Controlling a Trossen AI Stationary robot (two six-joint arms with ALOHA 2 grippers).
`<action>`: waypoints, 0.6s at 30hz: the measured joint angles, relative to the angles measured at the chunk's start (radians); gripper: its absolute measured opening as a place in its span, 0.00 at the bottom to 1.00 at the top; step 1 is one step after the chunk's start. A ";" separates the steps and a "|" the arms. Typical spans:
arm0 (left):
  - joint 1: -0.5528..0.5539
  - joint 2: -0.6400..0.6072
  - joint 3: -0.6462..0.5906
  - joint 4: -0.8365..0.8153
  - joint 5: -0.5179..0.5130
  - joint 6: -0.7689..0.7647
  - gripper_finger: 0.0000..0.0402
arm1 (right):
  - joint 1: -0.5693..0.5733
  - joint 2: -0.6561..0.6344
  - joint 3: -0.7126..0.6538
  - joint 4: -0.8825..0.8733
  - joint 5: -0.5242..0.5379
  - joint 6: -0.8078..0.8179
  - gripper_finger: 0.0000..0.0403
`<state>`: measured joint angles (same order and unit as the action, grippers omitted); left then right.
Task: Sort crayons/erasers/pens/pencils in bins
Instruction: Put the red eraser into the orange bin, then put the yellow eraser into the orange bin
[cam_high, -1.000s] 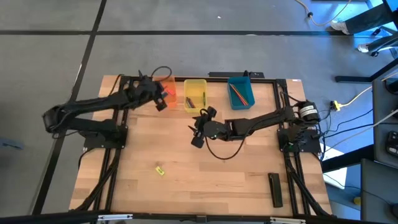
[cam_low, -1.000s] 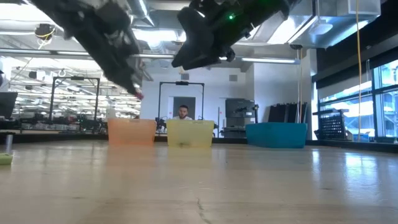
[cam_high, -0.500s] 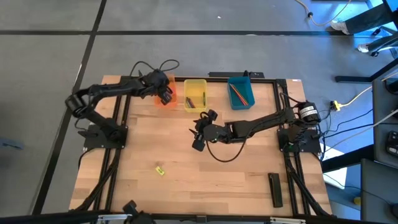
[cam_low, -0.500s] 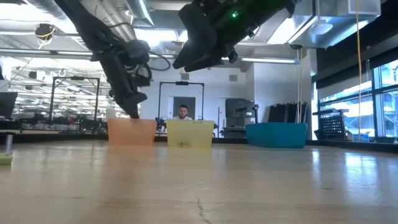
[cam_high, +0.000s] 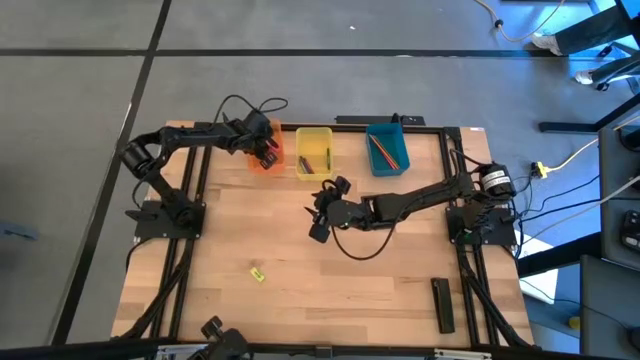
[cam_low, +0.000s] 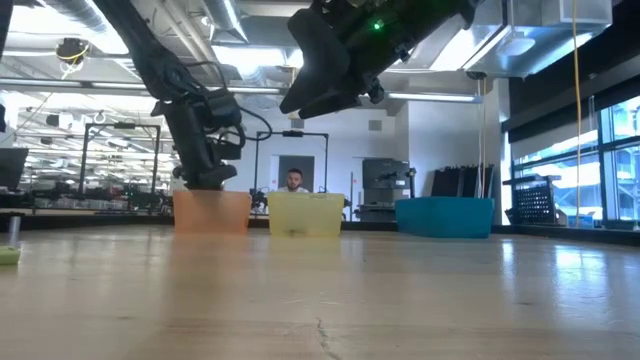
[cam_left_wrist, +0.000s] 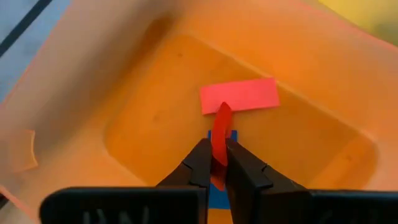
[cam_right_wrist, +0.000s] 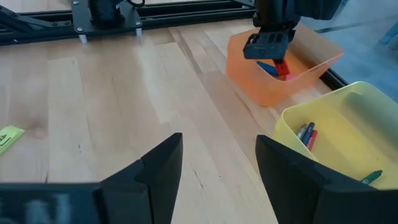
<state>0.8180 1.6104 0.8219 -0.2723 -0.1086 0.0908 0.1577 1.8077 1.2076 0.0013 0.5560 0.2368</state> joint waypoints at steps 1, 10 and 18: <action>0.002 0.000 0.000 0.001 0.000 -0.011 0.07 | 0.000 0.000 0.000 0.000 0.000 0.001 0.51; 0.013 -0.006 0.025 -0.054 -0.028 -0.032 0.24 | -0.002 0.009 0.000 -0.008 0.002 0.051 0.51; -0.054 -0.100 0.139 -0.200 -0.034 -0.032 0.34 | -0.014 0.139 0.000 0.157 -0.118 0.067 0.51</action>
<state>0.7639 1.5099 0.9611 -0.4726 -0.1427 0.0587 0.1437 1.9465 1.2079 0.1584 0.4381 0.3040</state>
